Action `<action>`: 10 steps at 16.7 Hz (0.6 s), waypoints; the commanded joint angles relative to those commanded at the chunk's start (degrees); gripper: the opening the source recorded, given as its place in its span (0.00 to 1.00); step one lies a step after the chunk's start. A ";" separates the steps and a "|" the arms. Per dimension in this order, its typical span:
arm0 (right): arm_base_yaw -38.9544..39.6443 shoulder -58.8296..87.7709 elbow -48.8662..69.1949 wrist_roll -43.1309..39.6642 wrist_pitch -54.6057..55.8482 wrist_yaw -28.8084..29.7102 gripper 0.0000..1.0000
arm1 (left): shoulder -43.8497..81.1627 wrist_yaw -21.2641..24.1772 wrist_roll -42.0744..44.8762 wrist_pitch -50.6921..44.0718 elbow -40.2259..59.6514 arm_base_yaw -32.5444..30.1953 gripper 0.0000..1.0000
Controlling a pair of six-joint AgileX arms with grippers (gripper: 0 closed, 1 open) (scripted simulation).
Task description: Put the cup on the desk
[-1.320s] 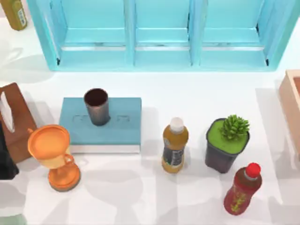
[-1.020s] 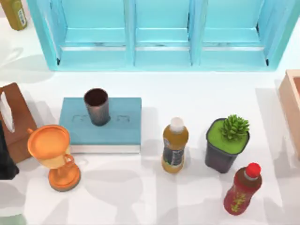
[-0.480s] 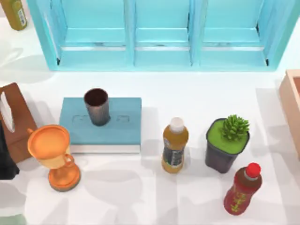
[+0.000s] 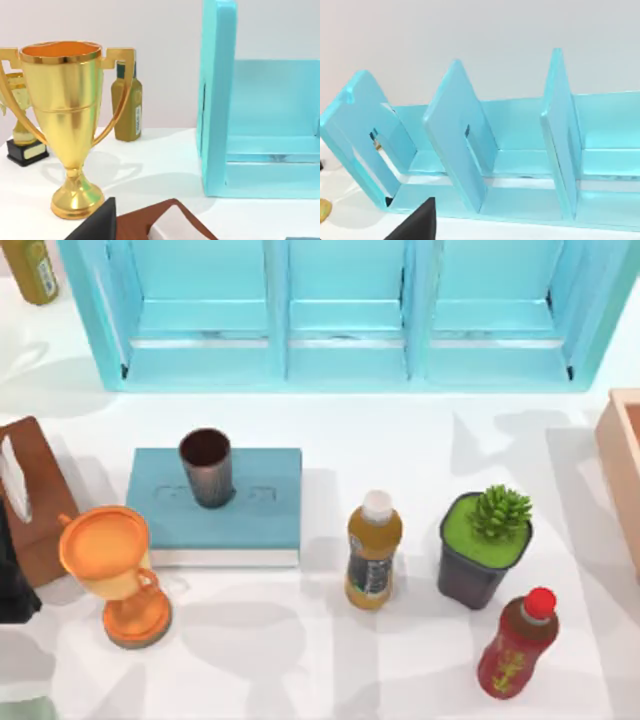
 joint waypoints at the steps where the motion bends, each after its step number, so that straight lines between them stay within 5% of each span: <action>1: 1.68 4.56 6.15 2.01 -2.59 0.97 1.00 | 0.00 0.00 0.00 0.00 0.00 0.00 1.00; 10: 15.68 47.50 58.40 20.50 -27.78 10.00 1.00 | 0.00 0.00 0.00 0.00 0.00 0.00 1.00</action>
